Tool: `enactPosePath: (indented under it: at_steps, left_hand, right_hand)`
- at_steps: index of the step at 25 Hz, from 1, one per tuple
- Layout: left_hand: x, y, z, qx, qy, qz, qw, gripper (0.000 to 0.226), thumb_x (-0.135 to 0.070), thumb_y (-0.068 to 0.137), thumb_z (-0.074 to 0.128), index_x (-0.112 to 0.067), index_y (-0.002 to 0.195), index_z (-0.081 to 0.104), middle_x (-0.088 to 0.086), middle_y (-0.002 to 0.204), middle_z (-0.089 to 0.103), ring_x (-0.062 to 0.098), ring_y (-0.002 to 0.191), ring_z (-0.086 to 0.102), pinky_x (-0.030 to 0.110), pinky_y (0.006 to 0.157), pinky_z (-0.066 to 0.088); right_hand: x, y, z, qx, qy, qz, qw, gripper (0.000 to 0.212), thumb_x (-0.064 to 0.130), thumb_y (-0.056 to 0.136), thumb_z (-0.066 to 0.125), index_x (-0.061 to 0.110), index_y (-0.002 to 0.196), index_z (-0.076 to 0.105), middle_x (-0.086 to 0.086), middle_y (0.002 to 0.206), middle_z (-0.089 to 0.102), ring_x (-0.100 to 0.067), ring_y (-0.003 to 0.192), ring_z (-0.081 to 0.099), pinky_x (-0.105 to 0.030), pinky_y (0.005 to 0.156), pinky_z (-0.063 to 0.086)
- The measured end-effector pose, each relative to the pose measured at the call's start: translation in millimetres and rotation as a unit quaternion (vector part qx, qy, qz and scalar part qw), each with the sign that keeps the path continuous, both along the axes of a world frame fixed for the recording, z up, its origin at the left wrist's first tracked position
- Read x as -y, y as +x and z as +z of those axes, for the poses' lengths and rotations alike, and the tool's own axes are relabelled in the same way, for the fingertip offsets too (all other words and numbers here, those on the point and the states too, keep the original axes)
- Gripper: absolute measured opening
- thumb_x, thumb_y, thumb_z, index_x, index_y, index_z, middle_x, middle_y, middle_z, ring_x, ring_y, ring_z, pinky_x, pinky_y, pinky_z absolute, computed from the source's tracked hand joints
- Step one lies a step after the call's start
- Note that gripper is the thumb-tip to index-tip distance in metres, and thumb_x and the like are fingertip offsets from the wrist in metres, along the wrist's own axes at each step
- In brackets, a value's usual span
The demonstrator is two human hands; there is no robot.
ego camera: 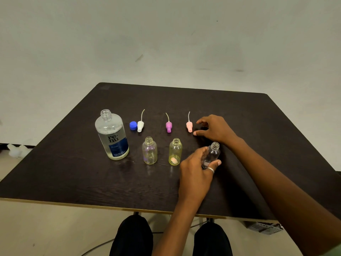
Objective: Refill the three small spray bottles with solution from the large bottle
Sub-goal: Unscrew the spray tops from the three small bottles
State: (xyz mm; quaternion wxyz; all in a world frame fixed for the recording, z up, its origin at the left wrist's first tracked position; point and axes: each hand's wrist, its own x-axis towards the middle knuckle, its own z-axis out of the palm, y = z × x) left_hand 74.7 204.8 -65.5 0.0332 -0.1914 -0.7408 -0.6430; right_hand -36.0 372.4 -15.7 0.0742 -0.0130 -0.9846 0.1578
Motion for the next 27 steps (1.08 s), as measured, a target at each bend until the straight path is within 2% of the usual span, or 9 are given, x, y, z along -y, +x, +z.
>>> enactPosePath:
  at_steps: [7, 15, 18, 21, 24, 27]
  left_hand:
    - [0, 0, -1, -0.009, -0.004, 0.003, 1.0, 0.046, -0.032, 0.083, 0.08, -0.026, 0.125, 0.064, -0.01, 0.119, 0.07, -0.002, 0.109, 0.065, 0.029, 0.095, 0.056]
    - [1, 1, 1, -0.018, -0.012, 0.004, 1.0, 0.049, -0.031, 0.08, 0.083, -0.03, 0.125, 0.063, -0.015, 0.119, 0.069, -0.003, 0.109, 0.064, 0.024, 0.095, 0.055]
    - [2, 3, 3, -0.003, -0.018, 0.003, 1.0, 0.062, -0.033, 0.076, 0.086, -0.023, 0.131, 0.06, -0.02, 0.12, 0.064, -0.004, 0.109, 0.062, 0.012, 0.093, 0.05]
    - [3, 4, 5, -0.019, -0.025, 0.007, 0.999, 0.055, -0.03, 0.074, 0.088, -0.028, 0.123, 0.063, -0.025, 0.107, 0.063, -0.009, 0.098, 0.063, 0.005, 0.084, 0.047]
    - [4, 5, 7, -0.019, -0.032, 0.008, 0.999, 0.05, -0.028, 0.075, 0.087, -0.029, 0.12, 0.064, -0.023, 0.105, 0.064, -0.005, 0.098, 0.064, 0.009, 0.084, 0.049]
    - [5, 4, 8, -0.014, -0.049, 0.007, 0.999, 0.048, -0.028, 0.077, 0.085, -0.03, 0.121, 0.064, -0.028, 0.102, 0.061, -0.01, 0.096, 0.061, 0.008, 0.083, 0.048]
  right_hand:
    - [0, 14, 13, -0.004, -0.027, -0.003, 1.0, 0.053, 0.045, 0.078, 0.074, 0.017, 0.122, 0.063, -0.003, 0.111, 0.067, -0.013, 0.096, 0.061, -0.026, 0.084, 0.051]
    - [-1, 59, 57, -0.048, -0.077, 0.002, 0.996, 0.043, 0.043, 0.081, 0.072, 0.019, 0.116, 0.067, 0.004, 0.102, 0.069, -0.003, 0.089, 0.06, -0.01, 0.07, 0.041]
    - [3, 76, 72, -0.065, -0.087, 0.0, 0.994, 0.042, 0.045, 0.08, 0.072, 0.022, 0.115, 0.067, 0.007, 0.1, 0.068, -0.001, 0.087, 0.06, -0.009, 0.07, 0.041]
    - [6, 89, 83, -0.08, -0.1, 0.001, 0.992, 0.041, 0.046, 0.08, 0.072, 0.024, 0.114, 0.068, 0.009, 0.098, 0.068, 0.002, 0.086, 0.061, -0.009, 0.071, 0.042]
    - [10, 100, 91, -0.086, -0.103, 0.004, 0.991, 0.041, 0.046, 0.081, 0.071, 0.023, 0.114, 0.068, 0.008, 0.098, 0.068, 0.0, 0.087, 0.062, -0.01, 0.071, 0.044]
    - [11, 109, 97, -0.089, -0.104, 0.004, 0.991, 0.041, 0.048, 0.081, 0.07, 0.024, 0.114, 0.068, 0.009, 0.097, 0.068, 0.001, 0.087, 0.063, -0.011, 0.071, 0.045]
